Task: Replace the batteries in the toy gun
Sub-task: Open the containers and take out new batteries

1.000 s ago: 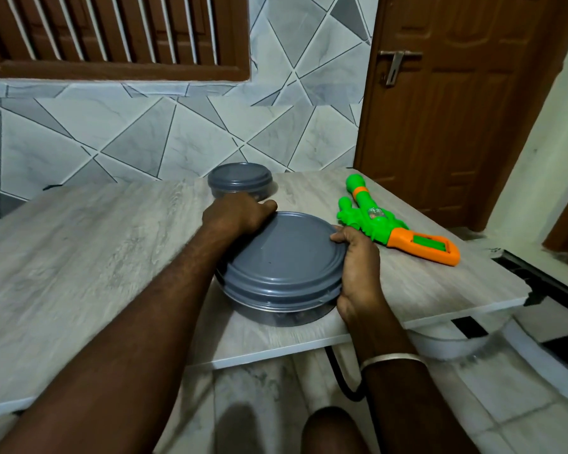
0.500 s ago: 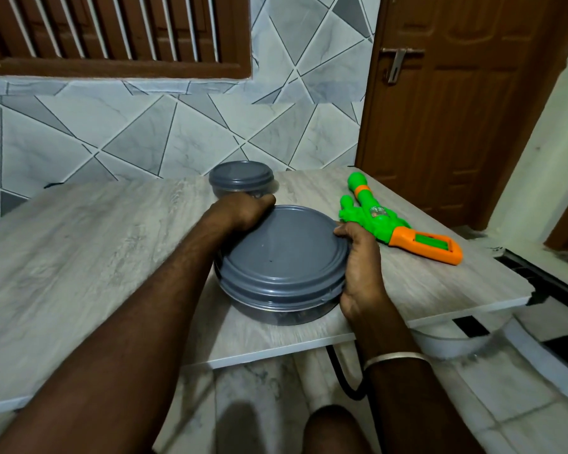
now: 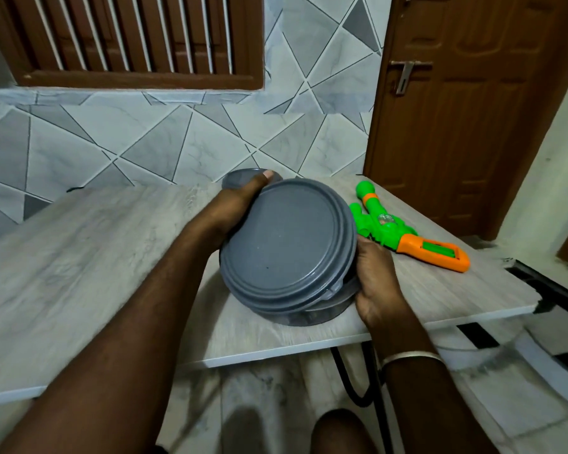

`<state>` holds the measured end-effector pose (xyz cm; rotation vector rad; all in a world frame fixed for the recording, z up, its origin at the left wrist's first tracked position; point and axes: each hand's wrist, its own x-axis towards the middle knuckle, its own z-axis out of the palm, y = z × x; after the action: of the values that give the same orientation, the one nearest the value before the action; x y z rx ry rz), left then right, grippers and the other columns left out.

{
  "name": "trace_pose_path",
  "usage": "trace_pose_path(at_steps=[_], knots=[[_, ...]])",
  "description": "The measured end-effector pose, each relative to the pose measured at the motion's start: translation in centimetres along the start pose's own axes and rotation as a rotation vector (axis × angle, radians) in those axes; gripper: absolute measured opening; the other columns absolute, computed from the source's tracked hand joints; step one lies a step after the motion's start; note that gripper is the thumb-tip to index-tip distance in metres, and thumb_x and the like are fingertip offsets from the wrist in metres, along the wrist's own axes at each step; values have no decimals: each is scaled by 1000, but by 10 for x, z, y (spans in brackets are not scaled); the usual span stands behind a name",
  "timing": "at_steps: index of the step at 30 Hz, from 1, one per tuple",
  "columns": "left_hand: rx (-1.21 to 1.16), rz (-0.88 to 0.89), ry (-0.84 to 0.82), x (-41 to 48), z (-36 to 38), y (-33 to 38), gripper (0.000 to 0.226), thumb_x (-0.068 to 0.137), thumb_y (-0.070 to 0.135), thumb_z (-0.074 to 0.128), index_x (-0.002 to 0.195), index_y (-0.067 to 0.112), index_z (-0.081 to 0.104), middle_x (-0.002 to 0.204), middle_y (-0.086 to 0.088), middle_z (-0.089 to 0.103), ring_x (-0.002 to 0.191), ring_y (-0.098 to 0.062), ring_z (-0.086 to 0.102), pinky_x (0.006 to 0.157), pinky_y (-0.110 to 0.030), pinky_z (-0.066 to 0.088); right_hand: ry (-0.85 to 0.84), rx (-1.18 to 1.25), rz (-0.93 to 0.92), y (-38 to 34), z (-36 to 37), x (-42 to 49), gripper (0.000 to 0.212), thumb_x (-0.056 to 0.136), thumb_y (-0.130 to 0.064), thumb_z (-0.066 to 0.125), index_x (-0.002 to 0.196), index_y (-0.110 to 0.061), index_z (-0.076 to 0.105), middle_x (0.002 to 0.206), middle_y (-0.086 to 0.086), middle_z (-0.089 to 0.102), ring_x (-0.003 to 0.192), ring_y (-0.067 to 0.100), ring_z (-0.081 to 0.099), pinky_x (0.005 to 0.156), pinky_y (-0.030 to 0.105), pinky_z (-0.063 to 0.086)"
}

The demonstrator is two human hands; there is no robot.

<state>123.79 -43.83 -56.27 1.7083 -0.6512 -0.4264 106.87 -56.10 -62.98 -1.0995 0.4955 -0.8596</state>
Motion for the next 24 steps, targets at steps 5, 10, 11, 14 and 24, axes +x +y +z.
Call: trace_pose_path(at_steps=[5, 10, 11, 14, 24], knots=[[-297, 19, 55, -17, -36, 9, 58, 87, 65, 62, 113, 14, 74, 100, -10, 78, 83, -23, 73, 80, -37, 61, 79, 10, 45, 7, -7, 15, 43, 73, 6, 49, 103, -8, 76, 104, 8, 75, 106, 28, 68, 93, 38, 53], [-539, 164, 472, -18, -83, 24, 47, 87, 64, 60, 99, 20, 74, 94, 2, 78, 81, -16, 72, 73, -34, 60, 101, 22, 62, 7, -4, 17, 43, 73, 9, 47, 98, -11, 75, 93, -2, 77, 92, 16, 71, 82, 28, 55], [-492, 182, 635, -15, -90, 23, 46, 86, 65, 60, 83, 20, 71, 84, 5, 76, 74, -14, 69, 70, -33, 56, 98, 34, 63, 7, -2, 16, 42, 73, 10, 48, 98, -10, 75, 91, -3, 77, 89, 15, 71, 77, 26, 55], [-223, 374, 886, -7, -97, 10, 62, 83, 71, 60, 66, 11, 57, 67, -4, 55, 62, -12, 47, 61, -29, 40, 100, 65, 63, 8, 0, 14, 39, 74, 9, 49, 98, -9, 75, 92, -2, 77, 89, 16, 70, 73, 24, 53], [704, 516, 479, 0, -49, -49, 54, 85, 60, 68, 66, 13, 50, 55, 1, 52, 58, -21, 52, 55, -33, 37, 88, 64, 58, 11, -4, 15, 42, 71, 6, 53, 105, -6, 74, 102, 4, 76, 96, 21, 70, 77, 27, 53]])
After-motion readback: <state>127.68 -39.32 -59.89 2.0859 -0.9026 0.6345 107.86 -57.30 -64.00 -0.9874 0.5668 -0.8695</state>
